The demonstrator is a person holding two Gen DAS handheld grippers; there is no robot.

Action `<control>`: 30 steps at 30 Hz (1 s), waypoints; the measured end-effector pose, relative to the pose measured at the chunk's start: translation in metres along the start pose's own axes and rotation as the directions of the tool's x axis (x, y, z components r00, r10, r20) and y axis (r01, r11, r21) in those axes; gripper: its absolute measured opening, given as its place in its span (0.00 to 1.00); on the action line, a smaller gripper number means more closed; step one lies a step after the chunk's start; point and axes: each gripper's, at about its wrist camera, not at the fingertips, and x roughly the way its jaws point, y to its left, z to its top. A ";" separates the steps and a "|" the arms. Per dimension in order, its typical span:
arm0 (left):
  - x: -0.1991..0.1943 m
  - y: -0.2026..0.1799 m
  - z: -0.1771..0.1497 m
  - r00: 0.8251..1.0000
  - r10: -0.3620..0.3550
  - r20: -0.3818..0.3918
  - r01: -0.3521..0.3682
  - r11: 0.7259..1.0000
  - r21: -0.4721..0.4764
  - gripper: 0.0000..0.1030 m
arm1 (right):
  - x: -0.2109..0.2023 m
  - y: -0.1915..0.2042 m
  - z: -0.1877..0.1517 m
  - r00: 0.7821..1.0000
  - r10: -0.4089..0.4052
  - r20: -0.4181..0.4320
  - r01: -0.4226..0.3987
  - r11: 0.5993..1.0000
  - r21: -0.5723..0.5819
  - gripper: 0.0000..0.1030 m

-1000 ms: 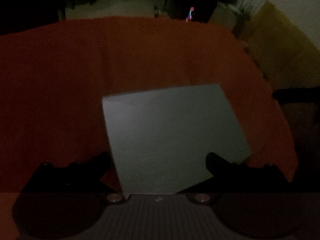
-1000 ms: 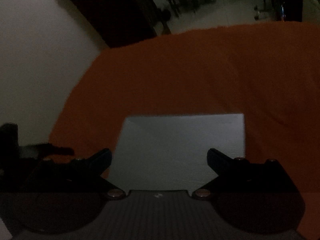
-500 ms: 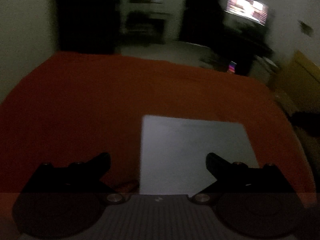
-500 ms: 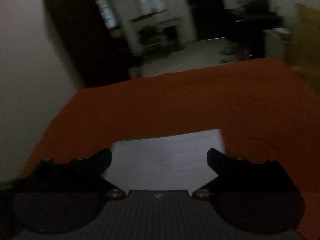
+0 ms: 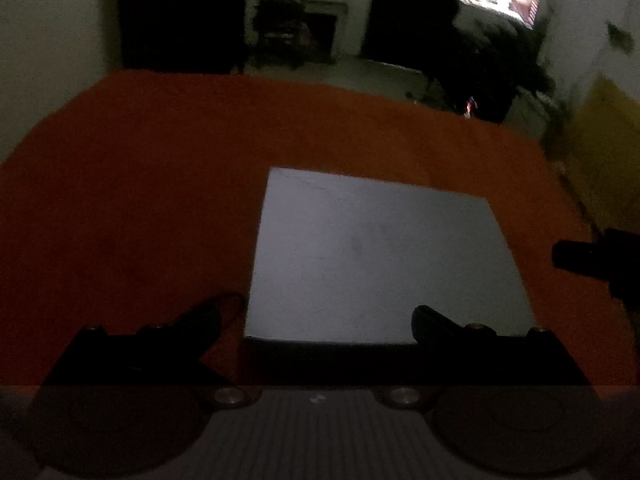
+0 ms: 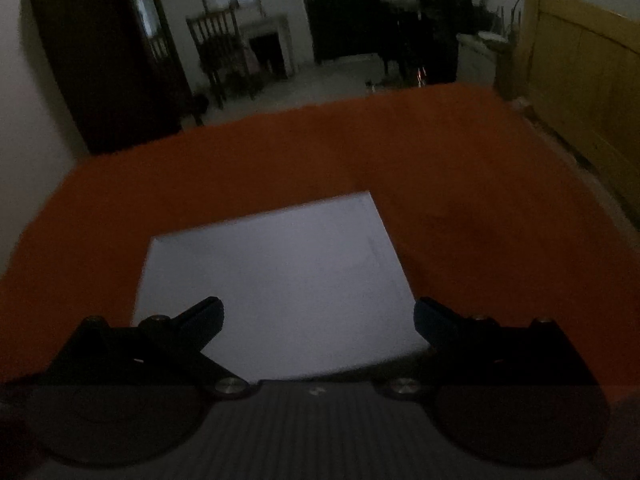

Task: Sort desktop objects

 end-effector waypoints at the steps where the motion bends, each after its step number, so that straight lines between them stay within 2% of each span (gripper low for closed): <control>1: 0.000 -0.002 -0.001 1.000 0.005 0.000 -0.005 1.000 0.015 1.00 | 0.001 0.000 0.003 1.000 -0.014 -0.025 0.014 1.000 -0.005 1.00; 5: 0.002 -0.001 -0.002 0.998 -0.041 -0.042 0.040 0.999 -0.015 1.00 | -0.002 0.012 -0.003 1.000 -0.024 -0.009 0.023 0.998 -0.061 1.00; 6: 0.002 -0.003 -0.004 0.998 -0.046 -0.049 0.045 0.999 -0.019 1.00 | -0.011 0.010 -0.018 1.000 -0.021 -0.020 0.020 0.997 -0.073 1.00; 7: 0.002 -0.004 -0.005 0.998 -0.046 -0.052 0.045 0.999 -0.018 1.00 | -0.019 0.009 -0.034 0.999 -0.019 -0.032 0.016 0.996 -0.085 1.00; 11: 0.005 -0.010 -0.008 0.998 -0.003 -0.059 0.005 1.000 0.026 0.99 | -0.010 0.013 -0.050 0.996 -0.045 -0.072 0.040 0.996 -0.074 1.00; 24: 0.000 0.002 -0.006 0.999 -0.015 -0.040 0.014 1.000 -0.023 1.00 | -0.011 0.013 -0.056 0.998 -0.049 -0.051 0.045 0.996 -0.083 1.00; 30: -0.004 -0.001 -0.007 1.000 -0.016 -0.020 0.016 1.000 -0.003 1.00 | -0.011 0.024 -0.060 0.998 -0.050 -0.024 0.047 0.992 -0.119 1.00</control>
